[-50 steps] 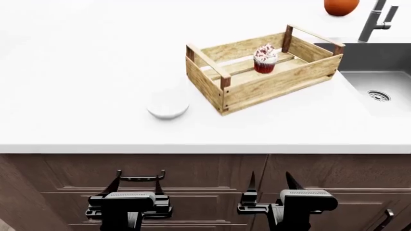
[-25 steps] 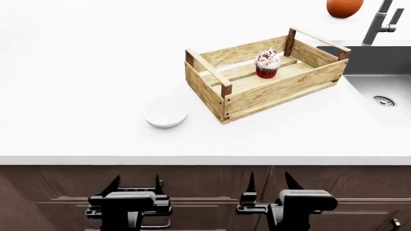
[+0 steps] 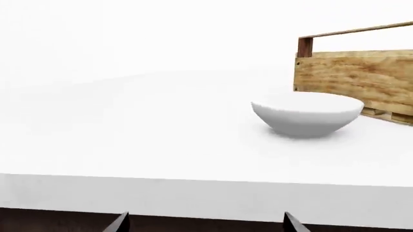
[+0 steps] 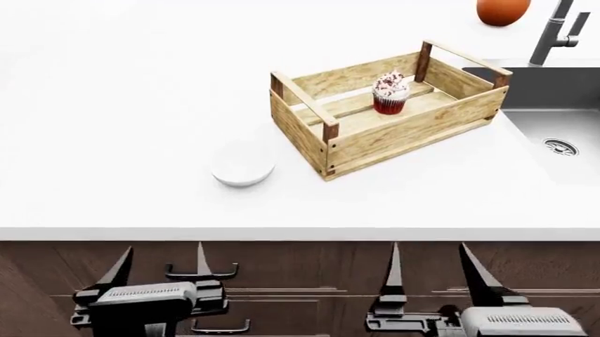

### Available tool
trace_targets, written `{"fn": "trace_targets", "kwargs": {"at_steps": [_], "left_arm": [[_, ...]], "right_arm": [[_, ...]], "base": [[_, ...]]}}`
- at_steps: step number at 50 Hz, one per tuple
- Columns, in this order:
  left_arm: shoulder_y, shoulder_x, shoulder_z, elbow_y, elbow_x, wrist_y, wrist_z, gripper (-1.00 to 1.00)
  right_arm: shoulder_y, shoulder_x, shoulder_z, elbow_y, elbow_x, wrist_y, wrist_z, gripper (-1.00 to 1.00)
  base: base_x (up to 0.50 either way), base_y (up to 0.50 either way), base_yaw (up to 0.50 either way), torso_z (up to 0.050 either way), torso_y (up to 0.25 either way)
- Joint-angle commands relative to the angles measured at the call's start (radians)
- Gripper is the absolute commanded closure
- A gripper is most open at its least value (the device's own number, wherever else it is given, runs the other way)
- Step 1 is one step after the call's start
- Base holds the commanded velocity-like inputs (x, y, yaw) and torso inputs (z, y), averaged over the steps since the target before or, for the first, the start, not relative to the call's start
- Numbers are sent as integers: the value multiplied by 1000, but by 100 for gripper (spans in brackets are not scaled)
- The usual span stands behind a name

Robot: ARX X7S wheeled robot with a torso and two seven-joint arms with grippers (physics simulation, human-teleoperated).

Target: Move the fresh-baked cupcake off the tray onto the counter, and place the bowl used for mixing into the sink.

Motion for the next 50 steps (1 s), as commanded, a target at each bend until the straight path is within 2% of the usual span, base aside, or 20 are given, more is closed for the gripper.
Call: {"fn": "trace_targets", "kwargs": {"at_steps": [1, 4, 10, 14, 16, 22, 27, 33, 49, 50], "left_arm": [[31, -48, -20, 205, 9, -99, -47, -100], [-11, -72, -34, 260, -8, -150, -39, -100], [-176, -92, -106, 369, -162, -320, -27, -100], [-339, -99, -154, 388, -280, -443, -31, -100], [-446, -90, -170, 359, -343, -496, -26, -100], [-650, -73, -163, 251, -389, -539, 0, -100], [-861, -39, -49, 35, -302, -470, 84, -100], [-1009, 19, 5, -220, -238, -369, 148, -100], [-1010, 16, 9, -223, -242, -365, 144, -100], [-1015, 32, 1, -249, -240, -327, 149, -100]], "right_arm": [[-16, 69, 19, -265, -50, 74, 33, -100], [39, 88, 22, -320, -62, 138, 31, -100], [196, 124, 27, -407, -24, 302, 23, -100], [443, 326, -49, -409, 232, 353, 241, -100], [597, 365, -84, -407, 321, 416, 291, -100], [768, 328, -79, -301, 413, 447, 243, -100], [904, 273, -106, -133, 405, 423, 159, -100], [1000, 220, -165, 2, 363, 407, 96, -100], [1001, 221, -167, 3, 364, 406, 97, -100], [1015, 210, -145, 27, 385, 413, 106, -100]], "base": [[0, 0, 0, 0, 0], [0, 0, 0, 0, 0], [0, 0, 0, 0, 0], [0, 0, 0, 0, 0], [0, 0, 0, 0, 0], [0, 0, 0, 0, 0], [0, 0, 0, 0, 0], [0, 0, 0, 0, 0], [0, 0, 0, 0, 0], [0, 0, 0, 0, 0]]}}
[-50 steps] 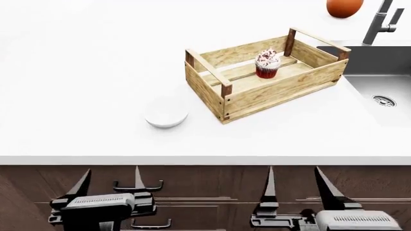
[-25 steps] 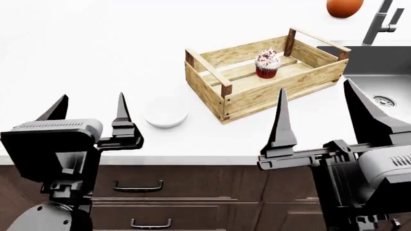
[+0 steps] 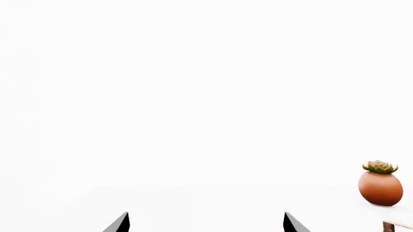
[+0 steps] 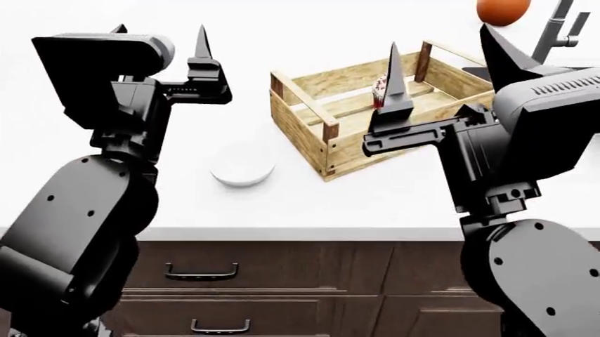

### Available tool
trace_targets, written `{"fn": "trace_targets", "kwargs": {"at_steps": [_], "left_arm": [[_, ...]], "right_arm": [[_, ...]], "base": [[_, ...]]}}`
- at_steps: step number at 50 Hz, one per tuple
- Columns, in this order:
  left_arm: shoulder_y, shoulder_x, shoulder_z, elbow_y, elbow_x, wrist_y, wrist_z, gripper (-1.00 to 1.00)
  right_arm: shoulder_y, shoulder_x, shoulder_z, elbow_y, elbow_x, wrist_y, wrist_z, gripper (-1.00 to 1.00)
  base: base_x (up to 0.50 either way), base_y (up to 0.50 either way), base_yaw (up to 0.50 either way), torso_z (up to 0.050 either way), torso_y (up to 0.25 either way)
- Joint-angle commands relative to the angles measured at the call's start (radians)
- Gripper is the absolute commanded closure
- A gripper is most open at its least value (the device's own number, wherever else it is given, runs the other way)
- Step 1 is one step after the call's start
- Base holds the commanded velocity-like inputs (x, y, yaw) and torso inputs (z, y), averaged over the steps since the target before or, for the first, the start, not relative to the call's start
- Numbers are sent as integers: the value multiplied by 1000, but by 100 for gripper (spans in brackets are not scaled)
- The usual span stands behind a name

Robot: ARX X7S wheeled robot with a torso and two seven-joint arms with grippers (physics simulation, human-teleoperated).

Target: Move the fresh-baked cupcake off the tray onto the counter, and place the bowl used for mixing into the sink.

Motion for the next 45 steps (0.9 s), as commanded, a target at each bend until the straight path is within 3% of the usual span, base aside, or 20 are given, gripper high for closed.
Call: {"fn": "trace_targets", "kwargs": {"at_steps": [1, 4, 12, 19, 30, 45], "left_arm": [[-78, 39, 22, -131, 17, 78, 41, -100], [-105, 80, 42, -287, 50, 150, 61, -100], [-144, 74, 47, -360, 79, 192, 69, -100], [-121, 58, 40, -313, 73, 196, 62, -100], [-136, 47, 38, -327, 97, 231, 51, -100], [-131, 31, 34, -289, 92, 223, 40, -100]], "right_arm": [[94, -16, -3, 103, 24, 49, -4, -100], [139, -43, 10, 208, 38, 40, -32, -100], [287, -70, 33, 339, 135, 156, -76, -100], [431, -110, 15, 512, 155, 210, -137, -100], [520, -169, 10, 721, 189, 259, -190, -100], [530, -171, 3, 776, 211, 310, -193, -100]], "base": [[0, 0, 0, 0, 0], [0, 0, 0, 0, 0], [0, 0, 0, 0, 0], [0, 0, 0, 0, 0], [4, 0, 0, 0, 0], [3, 0, 0, 0, 0]]}}
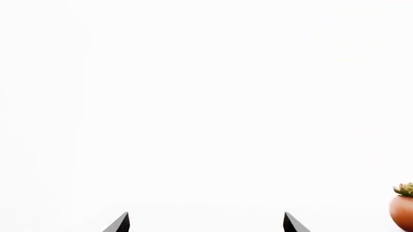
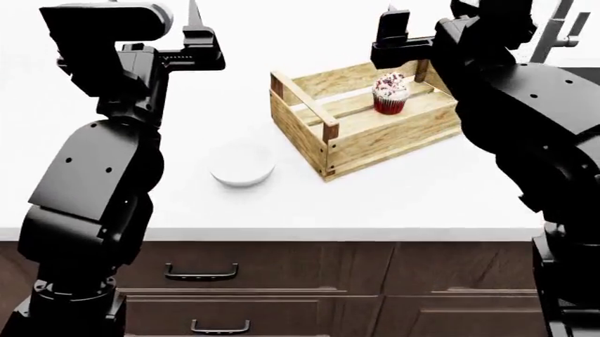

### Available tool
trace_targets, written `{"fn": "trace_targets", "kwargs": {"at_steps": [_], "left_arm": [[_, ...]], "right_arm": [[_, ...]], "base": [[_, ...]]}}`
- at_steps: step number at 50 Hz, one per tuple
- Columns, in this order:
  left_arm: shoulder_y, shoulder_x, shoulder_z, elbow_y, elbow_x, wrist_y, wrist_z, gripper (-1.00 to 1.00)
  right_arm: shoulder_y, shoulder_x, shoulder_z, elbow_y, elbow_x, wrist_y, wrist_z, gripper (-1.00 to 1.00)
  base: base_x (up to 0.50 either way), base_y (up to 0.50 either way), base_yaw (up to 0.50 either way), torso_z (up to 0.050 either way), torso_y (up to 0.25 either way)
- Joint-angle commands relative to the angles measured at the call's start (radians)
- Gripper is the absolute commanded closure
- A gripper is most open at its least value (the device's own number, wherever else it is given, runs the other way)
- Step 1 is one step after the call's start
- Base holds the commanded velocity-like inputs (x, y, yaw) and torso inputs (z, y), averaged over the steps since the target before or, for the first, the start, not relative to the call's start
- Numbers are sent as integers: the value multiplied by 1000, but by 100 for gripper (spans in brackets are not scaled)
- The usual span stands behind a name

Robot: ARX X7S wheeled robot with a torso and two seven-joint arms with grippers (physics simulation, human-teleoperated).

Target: Move the fresh-baked cupcake off the tray onto the counter, and place the bowl used for mixing into the sink.

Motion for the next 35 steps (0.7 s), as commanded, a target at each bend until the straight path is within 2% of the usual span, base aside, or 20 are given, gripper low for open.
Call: {"fn": "trace_targets", "kwargs": {"at_steps": [1, 6, 10, 18, 24, 35], "left_arm": [[-4, -8, 0, 8, 4, 10, -6, -100], [-5, -4, 4, -2, 2, 17, -1, -100], [-7, -3, 6, -8, 2, 23, 0, -100], [-4, -7, 3, 3, -4, 22, -4, -100], [0, -12, 2, 13, -7, 18, -7, -100], [-3, -10, 8, -1, -6, 32, -5, -100]], "right_arm": [[29, -14, -1, 79, 19, 36, -9, -100], [46, -14, -20, 134, -16, 6, -29, -100], [64, 13, -9, 62, 20, 95, 17, -100], [100, -35, -35, 261, -84, -18, 26, -100], [119, -58, -75, 353, -118, -70, -33, -100], [133, -62, -91, 339, -109, -56, -61, -100]], "base": [[0, 0, 0, 0, 0], [0, 0, 0, 0, 0], [0, 0, 0, 0, 0], [0, 0, 0, 0, 0], [0, 0, 0, 0, 0], [0, 0, 0, 0, 0]]}}
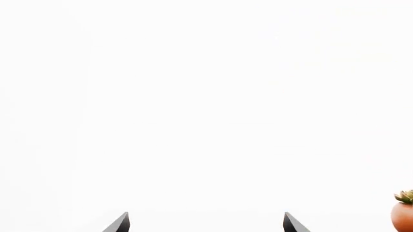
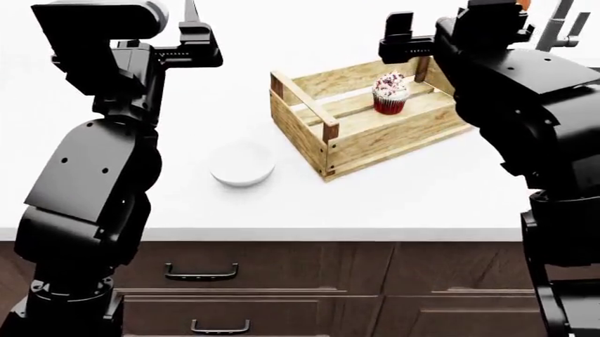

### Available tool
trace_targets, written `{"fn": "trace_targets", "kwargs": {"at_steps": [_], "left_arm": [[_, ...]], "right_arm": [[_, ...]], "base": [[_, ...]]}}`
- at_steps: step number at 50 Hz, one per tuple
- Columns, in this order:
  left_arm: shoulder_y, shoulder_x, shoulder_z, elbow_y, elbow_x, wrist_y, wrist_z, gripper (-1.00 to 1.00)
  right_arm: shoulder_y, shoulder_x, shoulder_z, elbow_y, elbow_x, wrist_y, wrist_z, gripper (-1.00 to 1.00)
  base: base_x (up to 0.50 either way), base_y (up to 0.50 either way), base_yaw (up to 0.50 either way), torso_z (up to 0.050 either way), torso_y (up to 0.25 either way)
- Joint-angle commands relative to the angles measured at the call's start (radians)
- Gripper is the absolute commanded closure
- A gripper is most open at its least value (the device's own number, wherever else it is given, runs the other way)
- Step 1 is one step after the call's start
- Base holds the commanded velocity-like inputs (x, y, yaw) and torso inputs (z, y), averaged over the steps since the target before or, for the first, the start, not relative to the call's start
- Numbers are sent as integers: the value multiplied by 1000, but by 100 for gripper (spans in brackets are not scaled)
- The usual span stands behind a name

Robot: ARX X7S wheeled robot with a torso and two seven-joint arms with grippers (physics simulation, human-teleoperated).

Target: Move the fresh-baked cupcake off the tray onto the counter, and place the bowl used for mixing into the sink.

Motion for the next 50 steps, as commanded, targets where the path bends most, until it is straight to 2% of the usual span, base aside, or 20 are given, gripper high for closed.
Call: {"fn": "trace_targets", "kwargs": {"at_steps": [1, 22, 25, 27, 32, 35, 43, 46, 50], "left_arm": [[-2, -1, 4, -7, 0, 10, 0, -100], [-6, -6, 13, -11, -7, 5, 2, -100], [-64, -5, -7, -33, -55, -55, 15, -100], [-123, 24, -74, -94, -163, -155, 6, -100], [-268, 44, -59, -291, -152, -133, 76, -100], [-307, 60, -70, -354, -161, -117, 91, -100], [-348, 70, -64, -418, -156, -84, 120, -100], [-345, 70, -56, -417, -150, -74, 126, -100], [-337, 70, -57, -409, -152, -69, 123, -100]], "right_arm": [[21, -11, -23, 33, -12, -8, -27, -100], [28, -16, -33, 42, -6, -12, -49, -100], [19, -8, -26, 19, 2, -9, -45, -100], [5, -2, -21, 2, 9, -11, -44, -100], [-14, 13, -5, -49, 35, 15, -30, -100], [-21, 18, 1, -69, 45, 28, -19, -100], [-19, 14, -5, -49, 43, 19, -32, -100], [-31, 30, 12, -122, 75, 68, 2, -100], [-24, 15, -6, -45, 42, 8, -39, -100]], "base": [[0, 0, 0, 0, 0], [0, 0, 0, 0, 0], [0, 0, 0, 0, 0], [0, 0, 0, 0, 0], [9, 0, 0, 0, 0], [12, 0, 0, 0, 0], [40, 0, 0, 0, 0], [94, 0, 0, 0, 0], [115, 0, 0, 0, 0]]}}
